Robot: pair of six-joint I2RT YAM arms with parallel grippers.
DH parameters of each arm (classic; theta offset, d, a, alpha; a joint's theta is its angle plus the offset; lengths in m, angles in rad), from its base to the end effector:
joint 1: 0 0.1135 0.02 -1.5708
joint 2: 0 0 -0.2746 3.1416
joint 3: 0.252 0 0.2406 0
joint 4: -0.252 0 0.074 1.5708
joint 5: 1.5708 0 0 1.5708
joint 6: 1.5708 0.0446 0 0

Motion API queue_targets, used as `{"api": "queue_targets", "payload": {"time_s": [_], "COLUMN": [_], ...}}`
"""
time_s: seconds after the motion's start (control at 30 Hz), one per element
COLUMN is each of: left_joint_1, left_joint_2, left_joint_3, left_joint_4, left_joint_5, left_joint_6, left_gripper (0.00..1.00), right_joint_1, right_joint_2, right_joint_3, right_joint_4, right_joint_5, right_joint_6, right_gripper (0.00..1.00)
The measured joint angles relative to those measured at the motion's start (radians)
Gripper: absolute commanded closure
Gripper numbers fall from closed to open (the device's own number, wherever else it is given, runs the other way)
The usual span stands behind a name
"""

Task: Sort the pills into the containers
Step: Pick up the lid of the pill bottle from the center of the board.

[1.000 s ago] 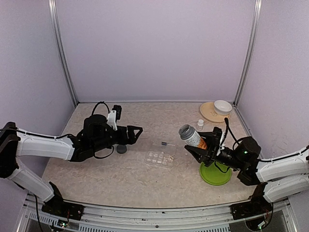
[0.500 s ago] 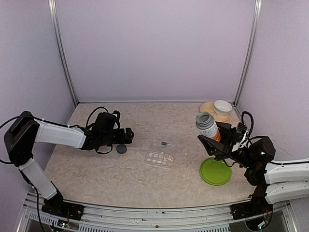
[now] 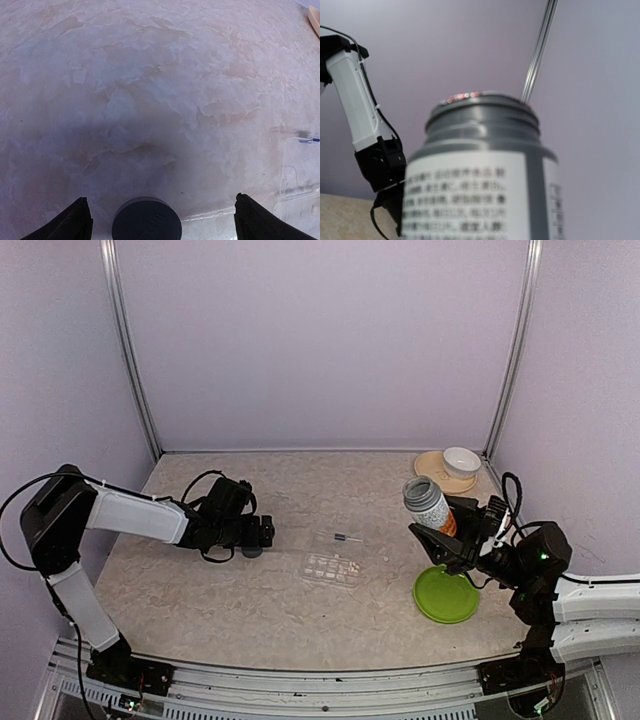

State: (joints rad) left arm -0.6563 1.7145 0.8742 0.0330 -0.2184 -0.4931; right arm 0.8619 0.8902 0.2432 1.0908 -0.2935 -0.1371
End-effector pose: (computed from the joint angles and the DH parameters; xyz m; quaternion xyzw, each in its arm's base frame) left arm 0.2759 -0.2003 0.1668 0.0347 0.9227 -0.1164 0.3658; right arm 0.1039 0.1410 0.2844 -0.3616 0.4046 0.3695 0.7543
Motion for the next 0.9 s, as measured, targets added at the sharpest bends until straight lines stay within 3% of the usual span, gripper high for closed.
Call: {"api": "queue_targets", "payload": {"time_s": [0.9], "left_joint_1": [-0.024], "left_joint_2": [0.058], "left_joint_3": [0.001], "left_joint_4": [-0.048], "left_joint_5": [-0.008], "left_joint_6": [-0.001], "left_gripper": [0.28], "right_joint_1": [0.000], "right_joint_2": [-0.004], "right_joint_3": [0.000], "right_joint_4": [-0.058], "right_joint_5": [0.021], "right_joint_6": [-0.001], "right_gripper": [1.00]}}
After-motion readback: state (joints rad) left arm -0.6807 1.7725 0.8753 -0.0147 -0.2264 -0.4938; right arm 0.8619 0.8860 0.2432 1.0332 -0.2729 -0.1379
